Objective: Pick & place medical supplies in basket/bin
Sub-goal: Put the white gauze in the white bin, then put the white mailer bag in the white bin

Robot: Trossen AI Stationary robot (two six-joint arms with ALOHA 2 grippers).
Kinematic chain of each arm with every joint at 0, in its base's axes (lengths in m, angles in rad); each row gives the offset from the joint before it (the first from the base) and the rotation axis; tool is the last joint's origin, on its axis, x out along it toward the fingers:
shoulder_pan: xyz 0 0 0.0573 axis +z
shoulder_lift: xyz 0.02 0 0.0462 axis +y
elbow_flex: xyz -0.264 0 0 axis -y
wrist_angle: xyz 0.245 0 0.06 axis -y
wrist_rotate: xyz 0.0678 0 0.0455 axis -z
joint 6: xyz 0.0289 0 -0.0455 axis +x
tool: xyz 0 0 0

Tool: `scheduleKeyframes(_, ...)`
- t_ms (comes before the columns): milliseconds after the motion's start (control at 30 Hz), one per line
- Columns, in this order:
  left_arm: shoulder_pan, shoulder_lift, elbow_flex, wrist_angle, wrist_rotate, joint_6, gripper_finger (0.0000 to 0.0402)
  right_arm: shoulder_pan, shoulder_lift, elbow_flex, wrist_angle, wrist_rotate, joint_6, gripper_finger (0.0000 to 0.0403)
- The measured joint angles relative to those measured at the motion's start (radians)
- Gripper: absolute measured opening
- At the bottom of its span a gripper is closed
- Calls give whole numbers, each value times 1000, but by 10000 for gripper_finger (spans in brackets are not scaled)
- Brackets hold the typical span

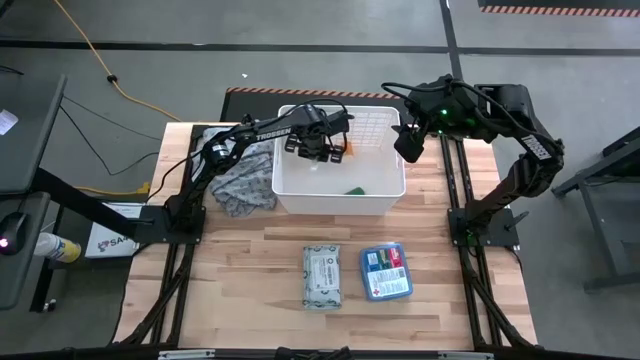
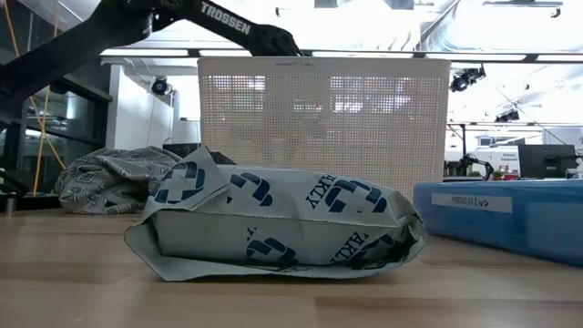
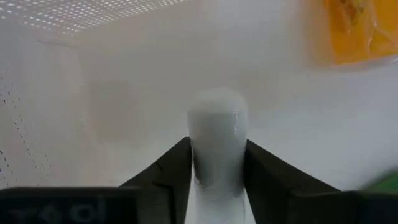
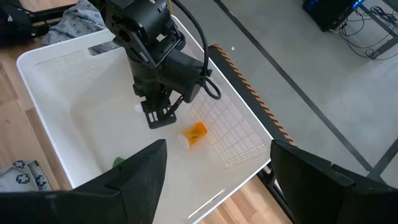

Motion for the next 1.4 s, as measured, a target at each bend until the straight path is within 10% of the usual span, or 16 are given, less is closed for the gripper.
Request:
scheduleKeyframes(633,0,0,0,-1,62,24,287,0,0,0,0,-1,0,277)
scheduleKeyframes(1400,-21,-11,0,-27,60,51,294,1,0,0,0,-43,0,277)
